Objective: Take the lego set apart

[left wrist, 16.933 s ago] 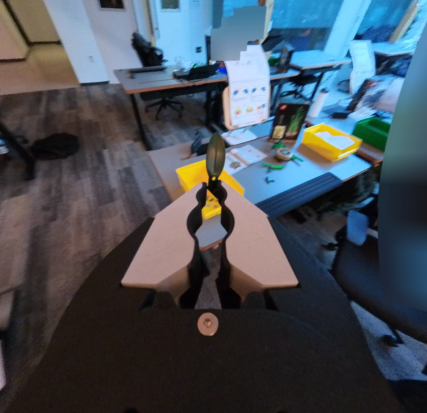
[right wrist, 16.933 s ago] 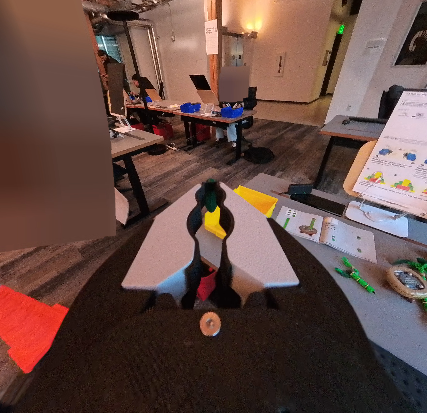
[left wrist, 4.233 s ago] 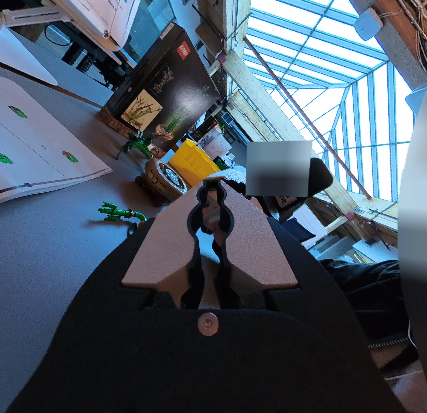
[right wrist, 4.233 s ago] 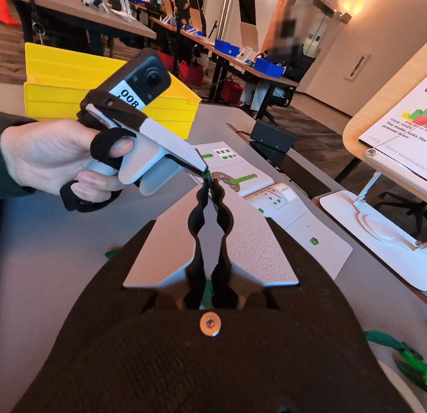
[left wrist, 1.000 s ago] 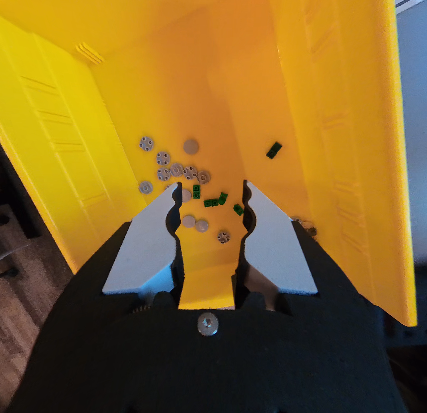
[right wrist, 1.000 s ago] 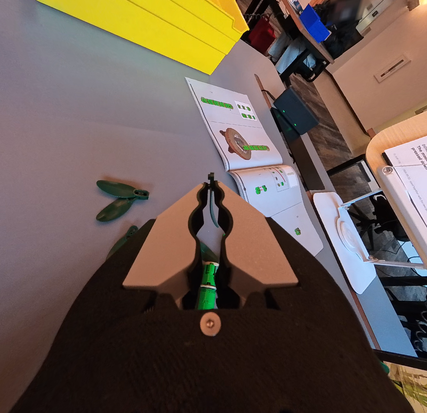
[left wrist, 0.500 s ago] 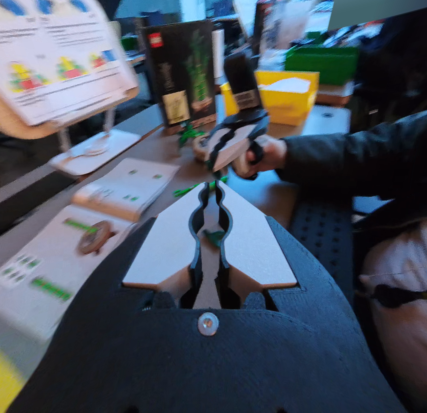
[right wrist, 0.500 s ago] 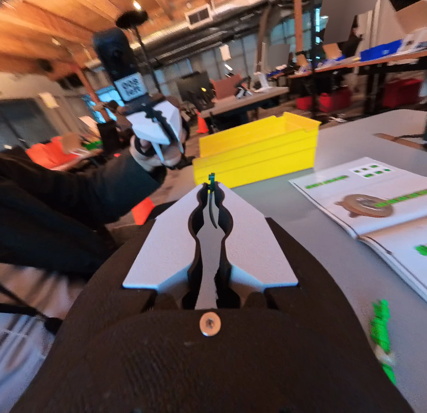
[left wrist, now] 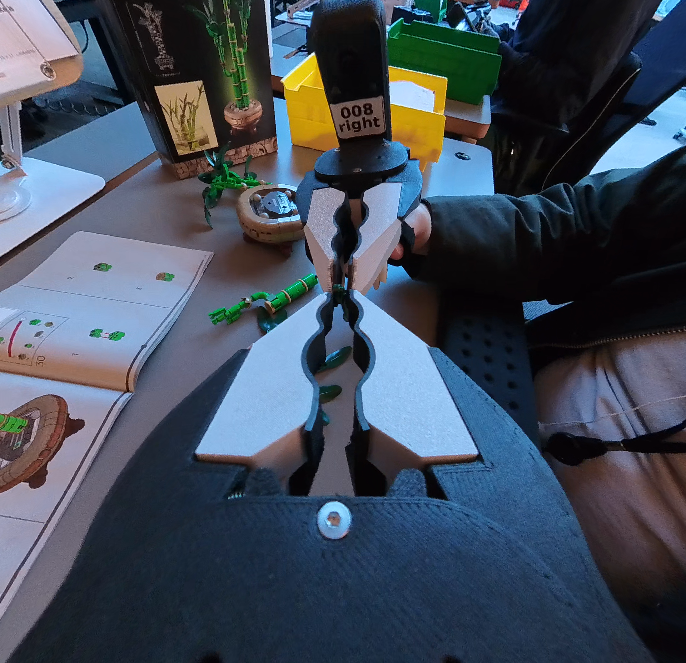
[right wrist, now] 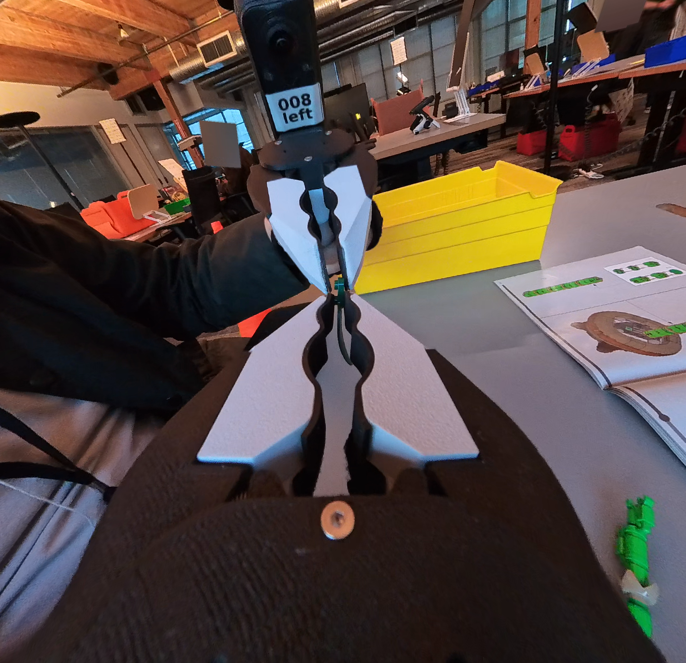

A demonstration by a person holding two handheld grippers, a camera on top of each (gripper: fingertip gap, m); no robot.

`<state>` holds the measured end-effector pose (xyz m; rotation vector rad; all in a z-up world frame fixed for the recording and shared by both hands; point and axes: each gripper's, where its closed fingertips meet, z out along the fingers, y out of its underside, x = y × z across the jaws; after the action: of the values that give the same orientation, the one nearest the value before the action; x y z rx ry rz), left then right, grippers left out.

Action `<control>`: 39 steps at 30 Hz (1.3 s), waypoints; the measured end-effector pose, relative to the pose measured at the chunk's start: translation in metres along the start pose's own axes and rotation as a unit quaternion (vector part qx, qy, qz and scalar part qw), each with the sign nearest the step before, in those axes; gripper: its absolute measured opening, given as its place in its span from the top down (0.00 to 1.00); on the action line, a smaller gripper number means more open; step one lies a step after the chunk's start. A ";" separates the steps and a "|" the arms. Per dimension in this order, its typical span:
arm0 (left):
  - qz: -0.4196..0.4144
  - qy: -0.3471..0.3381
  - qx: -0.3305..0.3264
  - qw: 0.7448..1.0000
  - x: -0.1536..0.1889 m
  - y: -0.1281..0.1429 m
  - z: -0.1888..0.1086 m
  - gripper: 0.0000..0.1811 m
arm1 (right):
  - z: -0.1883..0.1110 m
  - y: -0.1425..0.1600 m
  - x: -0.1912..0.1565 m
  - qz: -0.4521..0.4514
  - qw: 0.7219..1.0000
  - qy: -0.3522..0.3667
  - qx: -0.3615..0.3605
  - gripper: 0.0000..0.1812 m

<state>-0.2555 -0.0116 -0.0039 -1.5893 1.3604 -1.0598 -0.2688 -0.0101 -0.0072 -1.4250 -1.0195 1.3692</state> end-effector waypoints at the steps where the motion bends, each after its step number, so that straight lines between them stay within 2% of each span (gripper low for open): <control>1: -0.001 0.001 0.000 1.000 0.000 0.001 0.000 0.97 | 0.000 0.001 0.000 0.001 1.000 0.001 -0.002 0.98; 6: 0.003 0.003 -0.011 1.000 0.000 0.003 0.002 0.93 | 0.002 0.005 0.000 -0.007 1.000 0.002 -0.016 0.98; 8: 0.001 0.008 -0.012 1.000 0.002 0.004 0.002 0.98 | 0.003 0.007 -0.002 -0.008 1.000 -0.003 -0.020 0.98; 10: -0.006 0.011 -0.004 1.000 0.002 0.002 0.001 0.98 | 0.004 0.005 -0.002 -0.005 1.000 -0.005 -0.013 0.98; 15: -0.118 0.001 0.068 0.991 -0.015 -0.013 -0.018 0.98 | 0.000 0.000 0.007 -0.032 0.999 0.027 0.000 0.88; 18: -0.205 0.029 0.137 0.969 -0.023 -0.024 -0.043 0.99 | -0.007 -0.007 0.011 -0.057 0.997 0.045 0.016 0.88; 21: -0.250 0.026 0.158 0.955 -0.031 -0.018 -0.066 0.98 | -0.012 -0.011 0.014 -0.055 0.997 0.052 0.024 0.89; 22: -0.249 0.007 0.153 0.956 -0.034 -0.013 -0.076 0.98 | -0.013 -0.010 0.017 -0.055 0.997 0.057 0.022 0.89; 23: -0.237 -0.041 0.142 0.960 -0.043 -0.007 -0.090 0.99 | -0.014 -0.008 0.021 -0.055 0.996 0.070 0.015 0.90; 24: -0.206 -0.118 0.125 0.963 -0.059 0.003 -0.111 0.98 | -0.015 -0.003 0.028 -0.057 0.994 0.090 -0.005 0.90; 25: -0.160 -0.225 0.103 0.956 -0.081 0.015 -0.143 0.98 | -0.017 0.006 0.035 -0.067 0.991 0.110 -0.041 0.90; 26: -0.119 -0.344 0.088 0.927 -0.105 0.027 -0.185 0.99 | -0.021 0.019 0.041 -0.086 0.984 0.127 -0.091 0.91; 27: -0.093 -0.445 0.082 0.887 -0.122 0.038 -0.230 0.99 | -0.026 0.032 0.047 -0.101 0.974 0.144 -0.142 0.91; 28: -0.088 -0.511 0.077 0.851 -0.131 0.051 -0.266 0.99 | -0.032 0.045 0.052 -0.105 0.964 0.158 -0.187 0.91; 29: -0.098 -0.539 0.071 0.834 -0.135 0.066 -0.287 0.99 | -0.037 0.058 0.055 -0.099 0.955 0.165 -0.228 0.91; 30: -0.116 -0.543 0.053 0.830 -0.138 0.084 -0.296 0.99 | -0.039 0.072 0.055 -0.086 0.947 0.160 -0.265 0.91; 32: -0.152 -0.544 -0.022 0.825 -0.144 0.127 -0.300 0.99 | -0.041 0.096 0.053 -0.065 0.933 0.149 -0.322 0.91; 34: -0.158 -0.554 -0.076 0.814 -0.150 0.155 -0.302 0.99 | -0.041 0.113 0.050 -0.062 0.919 0.138 -0.363 0.90; 36: -0.169 -0.563 -0.084 0.805 -0.155 0.165 -0.303 0.98 | -0.043 0.126 0.046 -0.055 0.909 0.129 -0.393 0.89; 37: -0.181 -0.576 -0.072 0.794 -0.159 0.165 -0.308 0.92 | -0.044 0.130 0.044 -0.052 0.906 0.124 -0.402 0.87; 38: -0.192 -0.574 -0.060 0.794 -0.161 0.164 -0.307 0.83 | -0.045 0.132 0.042 -0.053 0.905 0.118 -0.406 0.86; 39: -0.203 -0.566 -0.048 0.798 -0.161 0.161 -0.305 0.80 | -0.045 0.133 0.040 -0.057 0.905 0.112 -0.408 0.85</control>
<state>-0.6090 0.1153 -0.0637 -2.0848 0.2417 -0.0780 -0.2238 -0.0100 -0.1462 -2.0174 -1.5837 0.6624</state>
